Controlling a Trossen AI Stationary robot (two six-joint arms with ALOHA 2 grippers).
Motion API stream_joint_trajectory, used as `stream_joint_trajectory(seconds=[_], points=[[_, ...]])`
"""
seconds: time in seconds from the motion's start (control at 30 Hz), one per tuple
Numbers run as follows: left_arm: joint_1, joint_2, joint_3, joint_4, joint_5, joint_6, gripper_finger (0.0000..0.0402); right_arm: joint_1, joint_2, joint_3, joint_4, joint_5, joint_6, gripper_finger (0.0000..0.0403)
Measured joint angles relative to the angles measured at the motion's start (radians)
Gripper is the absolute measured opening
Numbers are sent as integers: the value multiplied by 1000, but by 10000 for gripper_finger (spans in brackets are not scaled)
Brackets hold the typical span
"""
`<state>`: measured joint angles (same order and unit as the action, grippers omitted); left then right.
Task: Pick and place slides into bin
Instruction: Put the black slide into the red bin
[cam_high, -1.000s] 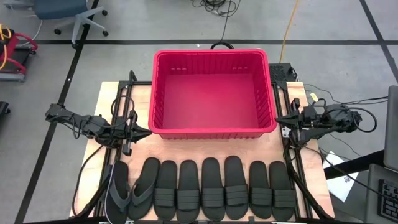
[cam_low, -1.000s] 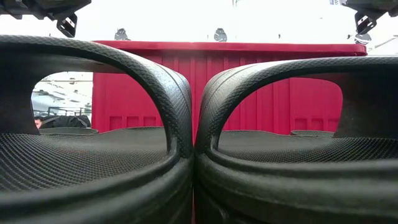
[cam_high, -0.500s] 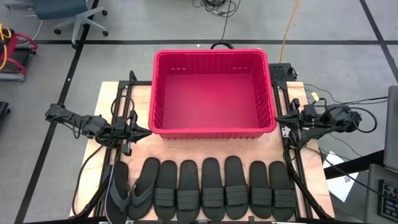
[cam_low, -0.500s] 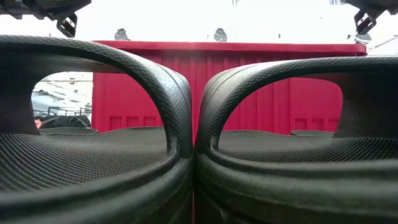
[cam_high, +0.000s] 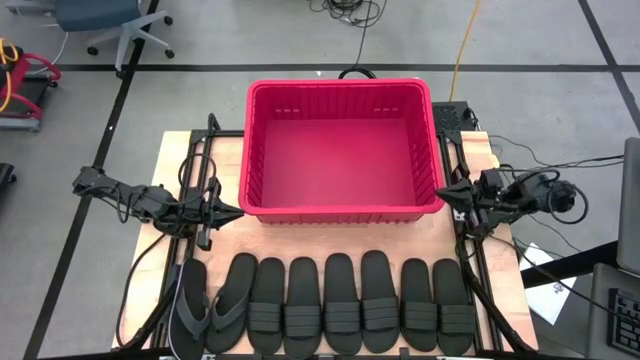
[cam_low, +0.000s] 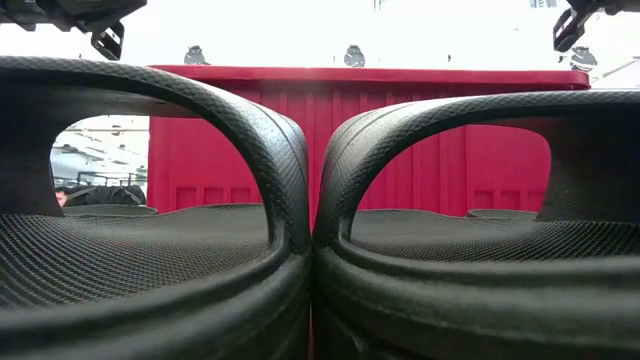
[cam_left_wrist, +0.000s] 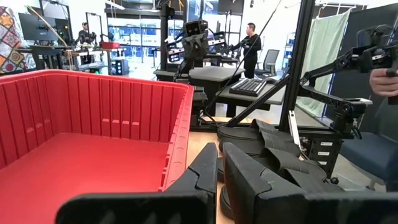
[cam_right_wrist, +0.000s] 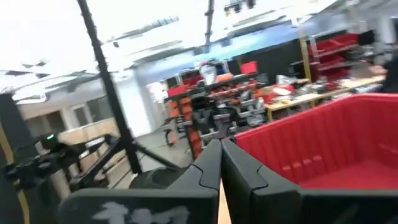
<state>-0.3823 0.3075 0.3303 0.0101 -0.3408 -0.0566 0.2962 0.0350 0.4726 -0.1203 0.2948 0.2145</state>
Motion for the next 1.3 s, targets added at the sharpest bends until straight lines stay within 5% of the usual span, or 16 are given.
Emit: stream_joint_trajectory(seconds=[0.17, 0.3, 0.6, 0.73, 0.83, 1.03, 1.3], points=[[0, 0, 0, 0, 0, 0, 26, 0, 106, 132, -76, -90, -94, 49], [0, 0, 0, 0, 0, 0, 26, 0, 258, 366, -377, -133, -140, 91], [0, 0, 0, 0, 0, 0, 26, 0, 681, 893, -1045, -530, -100, 183], [0, 0, 0, 0, 0, 0, 26, 0, 796, 963, -1213, -827, -94, 210], [0, 0, 0, 0, 0, 0, 26, 8, 837, 958, -1332, -928, -61, 214], [0, 0, 0, 0, 0, 0, 26, 147, 883, 941, -1310, -951, 87, 203], [0, 0, 0, 0, 0, 0, 26, 427, 960, 941, -1103, -824, 357, 191]])
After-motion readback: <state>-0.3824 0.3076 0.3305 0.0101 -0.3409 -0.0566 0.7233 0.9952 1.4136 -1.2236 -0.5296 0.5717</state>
